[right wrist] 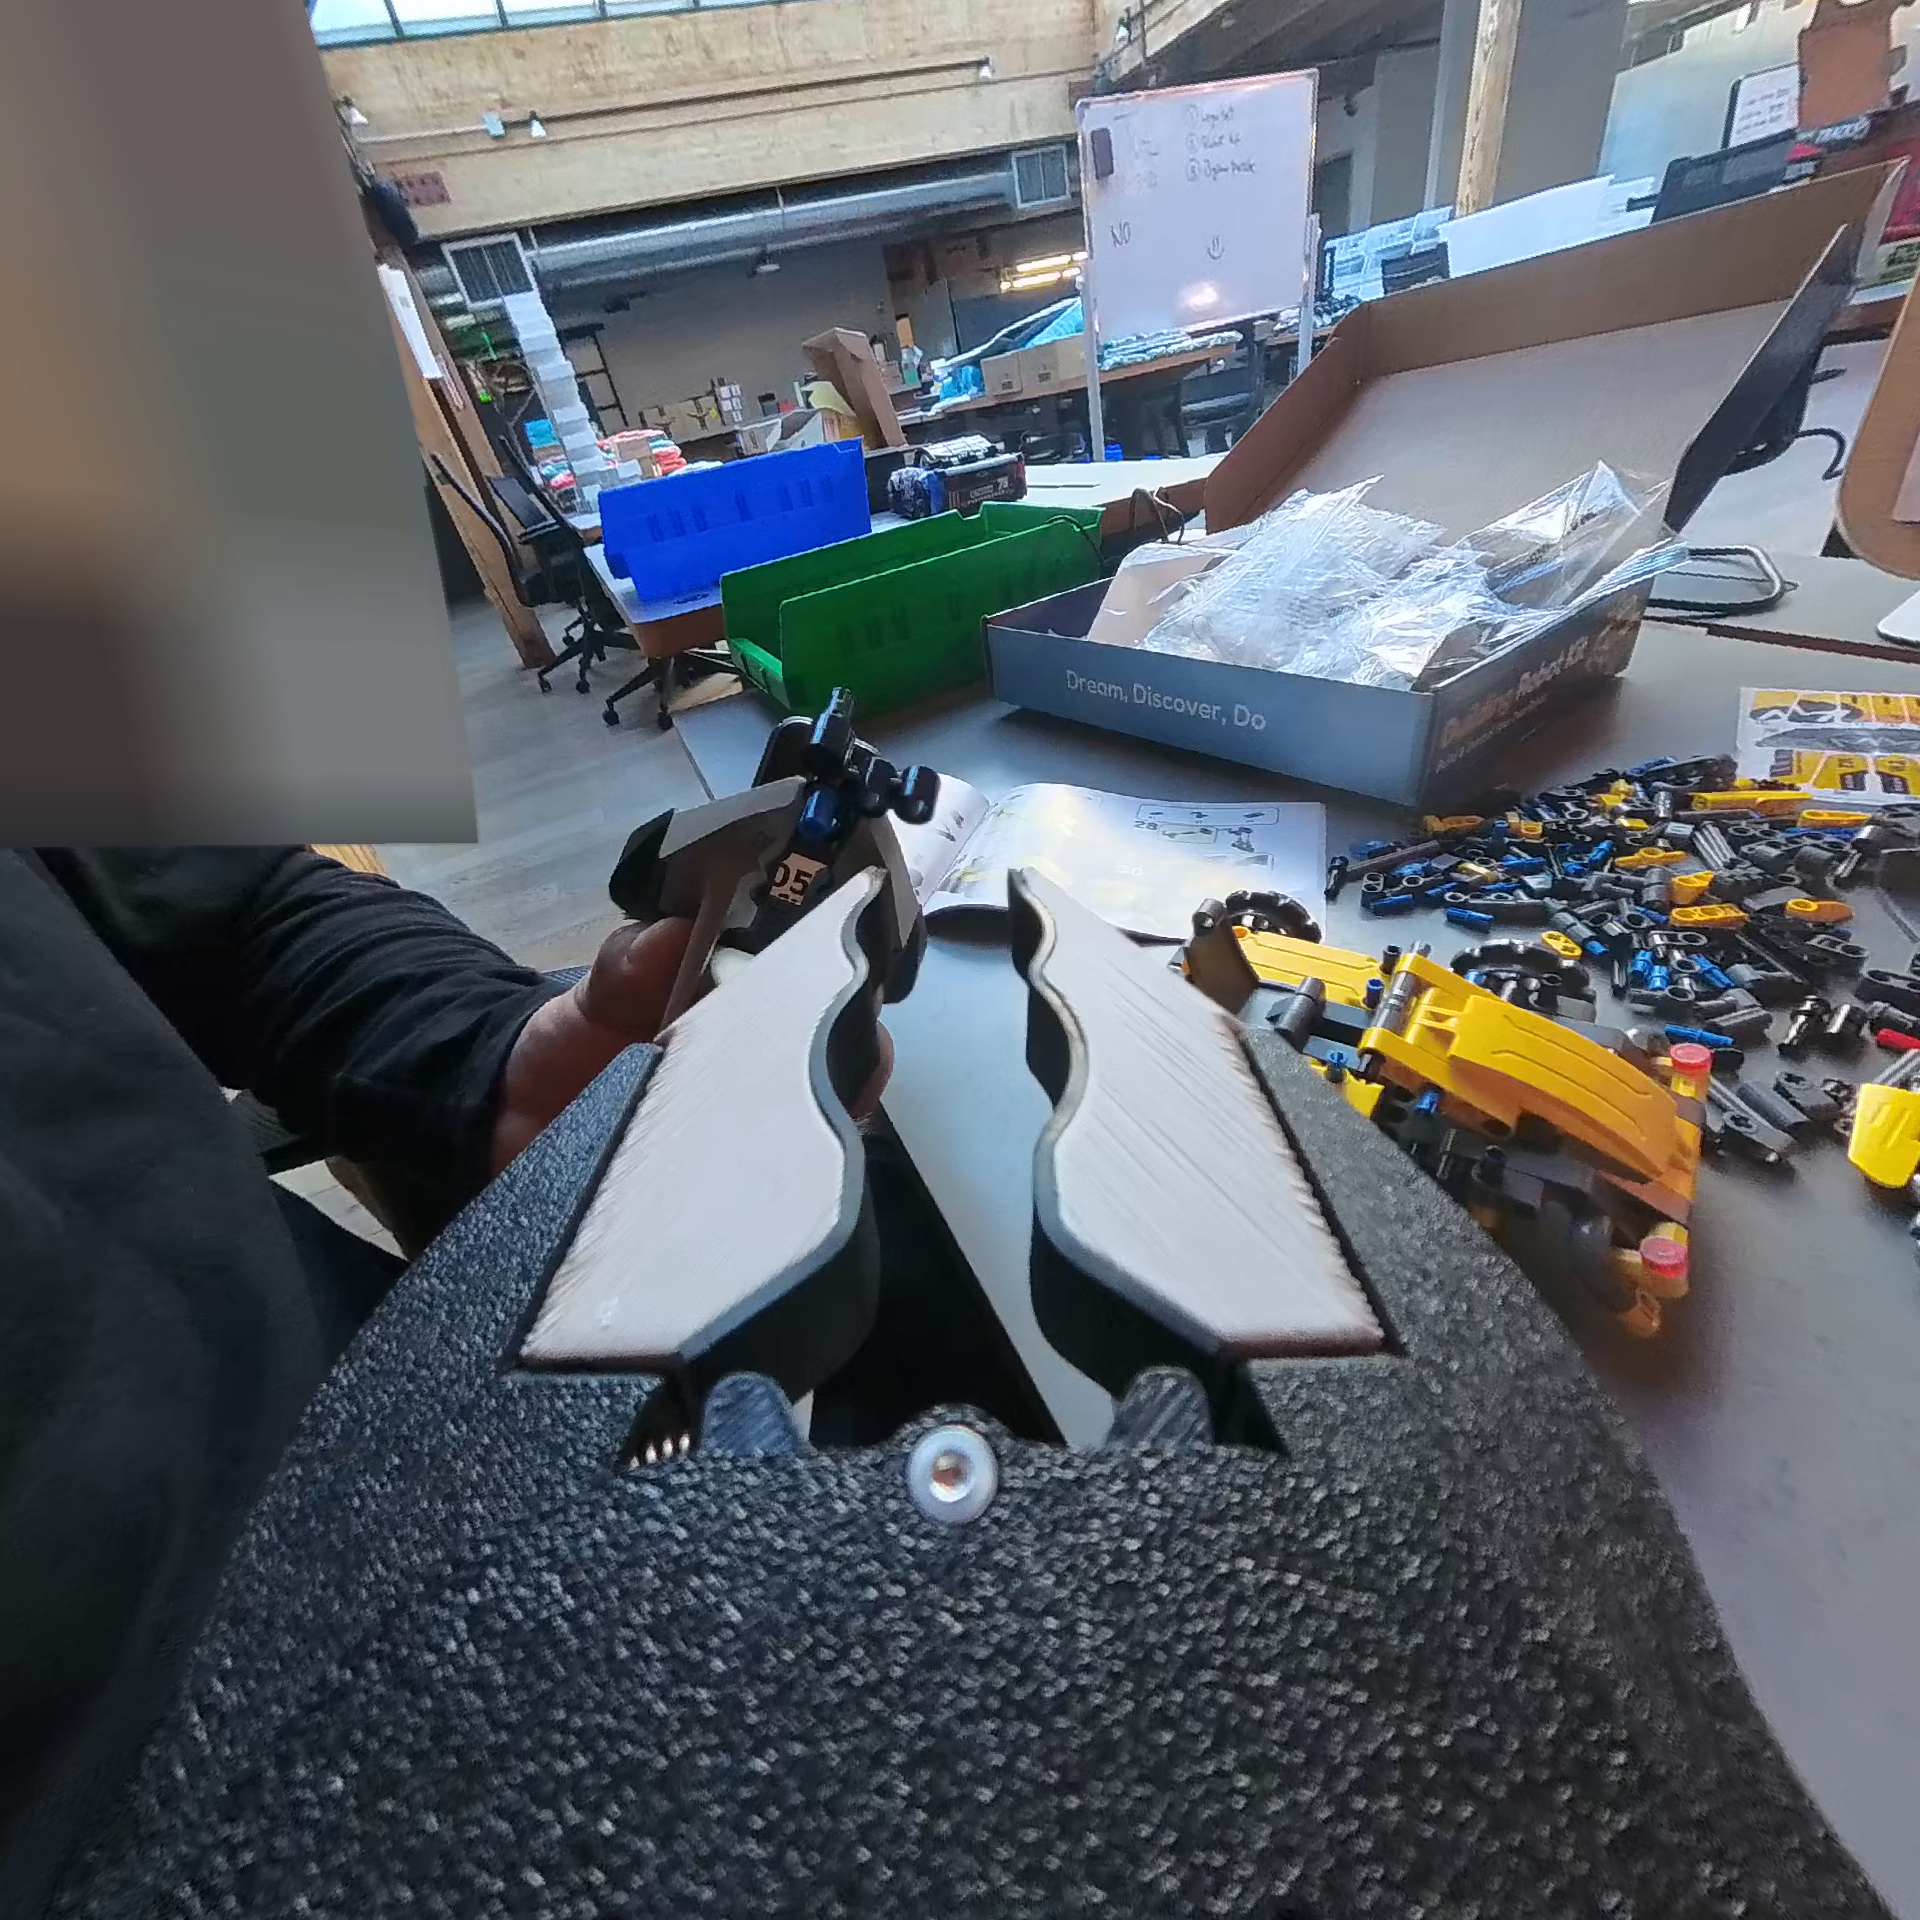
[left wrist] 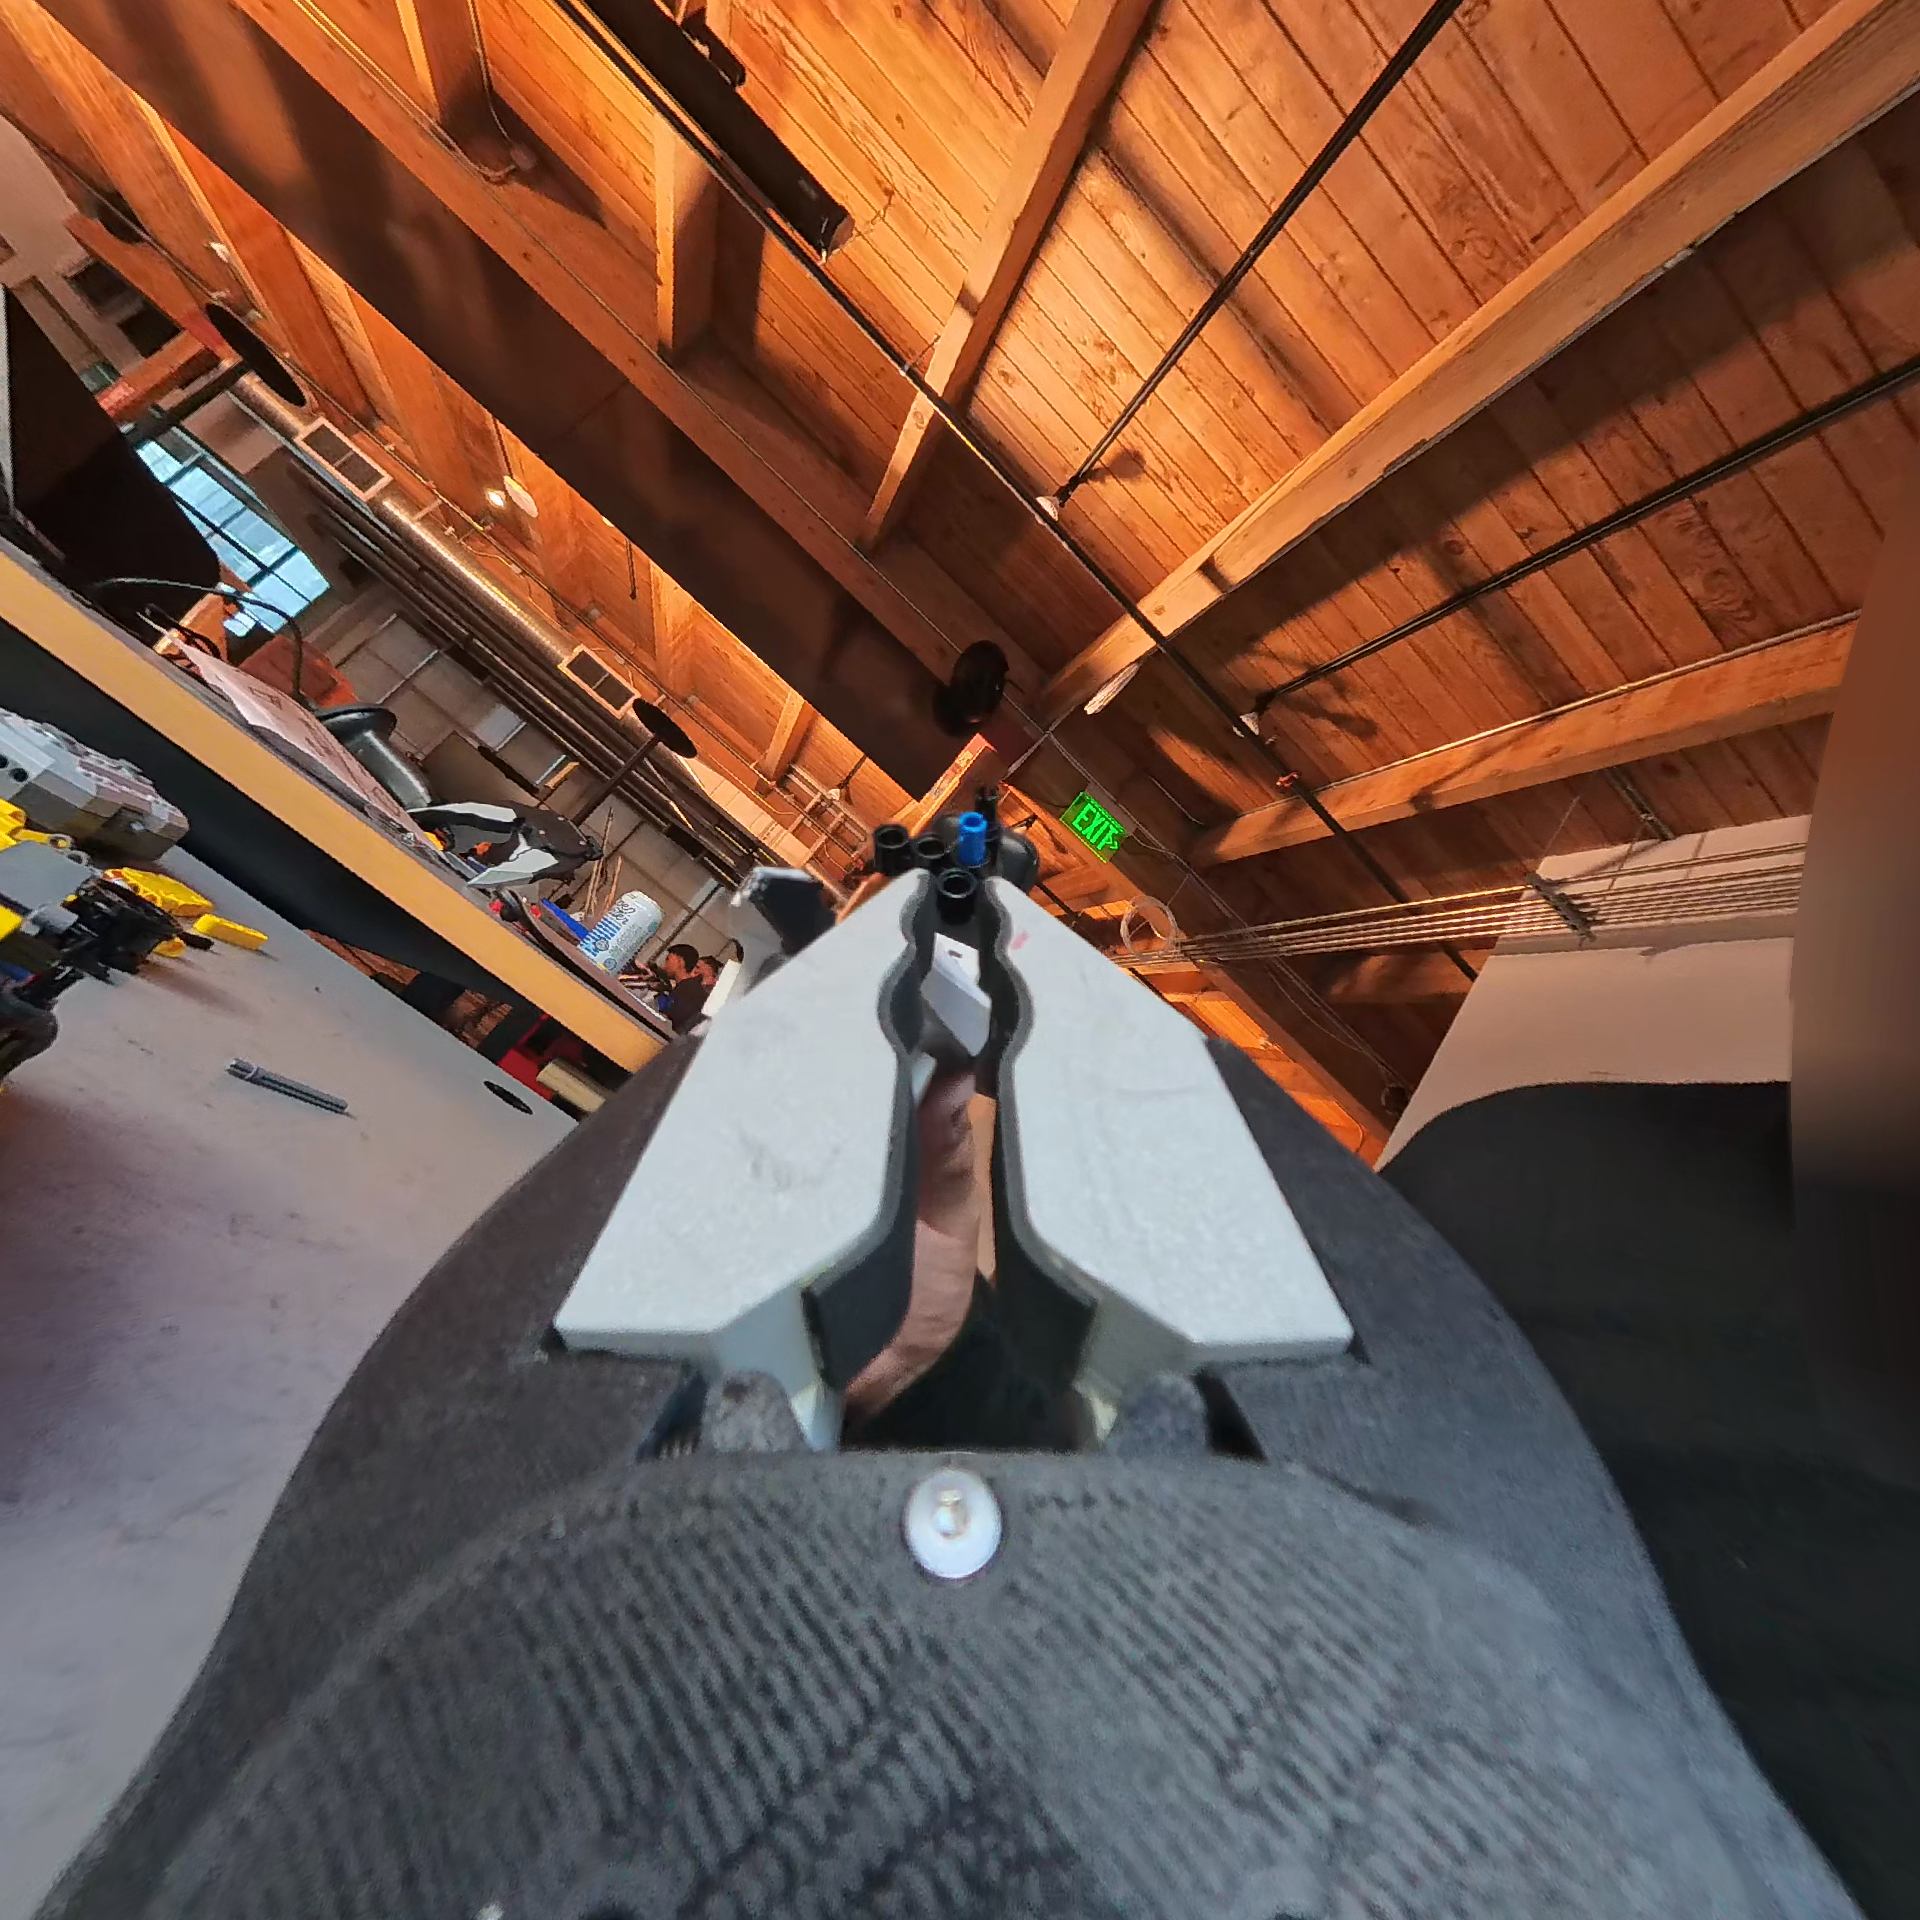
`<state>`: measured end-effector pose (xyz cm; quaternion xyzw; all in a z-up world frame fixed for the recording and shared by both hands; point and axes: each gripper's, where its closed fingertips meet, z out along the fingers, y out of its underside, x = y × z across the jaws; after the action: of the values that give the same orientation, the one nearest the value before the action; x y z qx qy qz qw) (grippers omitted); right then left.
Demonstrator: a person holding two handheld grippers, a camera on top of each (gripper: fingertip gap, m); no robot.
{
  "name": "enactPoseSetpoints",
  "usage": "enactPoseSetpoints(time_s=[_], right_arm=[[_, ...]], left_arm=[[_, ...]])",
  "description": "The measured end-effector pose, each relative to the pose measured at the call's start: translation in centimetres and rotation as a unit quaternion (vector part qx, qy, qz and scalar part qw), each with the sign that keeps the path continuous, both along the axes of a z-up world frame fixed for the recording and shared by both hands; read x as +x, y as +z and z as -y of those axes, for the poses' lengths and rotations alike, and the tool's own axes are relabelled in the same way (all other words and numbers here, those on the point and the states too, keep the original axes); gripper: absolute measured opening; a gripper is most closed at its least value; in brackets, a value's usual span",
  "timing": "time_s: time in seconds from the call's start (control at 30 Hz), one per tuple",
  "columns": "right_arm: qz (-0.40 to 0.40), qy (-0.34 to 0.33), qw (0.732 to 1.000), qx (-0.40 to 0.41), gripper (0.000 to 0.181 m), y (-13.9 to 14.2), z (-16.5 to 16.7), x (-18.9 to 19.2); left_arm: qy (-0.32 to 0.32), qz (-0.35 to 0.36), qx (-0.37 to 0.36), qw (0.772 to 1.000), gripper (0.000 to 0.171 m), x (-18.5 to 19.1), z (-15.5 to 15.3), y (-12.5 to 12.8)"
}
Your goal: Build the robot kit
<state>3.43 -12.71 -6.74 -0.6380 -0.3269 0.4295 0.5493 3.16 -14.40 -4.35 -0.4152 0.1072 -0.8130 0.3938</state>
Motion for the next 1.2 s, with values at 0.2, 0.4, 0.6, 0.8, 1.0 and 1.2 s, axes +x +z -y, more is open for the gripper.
enactPoseSetpoints(time_s=[0.2,0.4,0.6,0.8,1.0,1.2], right_arm=[[-0.006,-0.004,1.000,-0.007,0.028,-0.2,0.1,0.7],[0.001,-0.004,1.000,-0.005,0.032,-1.0,1.0,2.1],[0.108,-0.053,0.993,-0.017,0.029,-4.7,0.2,6.5],[0.235,-0.208,0.942,-0.117,0.029,-10.1,-4.8,18.2],[0.311,-0.197,0.910,-0.192,0.029,-12.7,-7.9,20.9],[0.312,-0.142,0.913,-0.221,0.004,-13.6,-7.9,18.9]], left_arm=[[-0.002,-0.054,0.034,0.998,0.003,0.7,0.1,-0.9],[0.030,-0.142,0.131,0.981,0.003,2.1,0.9,-1.5],[0.071,-0.324,0.176,0.927,0.004,3.6,-0.4,-6.3],[0.063,-0.383,0.274,0.880,0.004,4.9,1.0,-7.5],[0.022,-0.393,0.257,0.883,0.004,4.9,1.3,-8.7],[0.000,-0.394,0.266,0.880,0.004,4.5,2.1,-9.1]])
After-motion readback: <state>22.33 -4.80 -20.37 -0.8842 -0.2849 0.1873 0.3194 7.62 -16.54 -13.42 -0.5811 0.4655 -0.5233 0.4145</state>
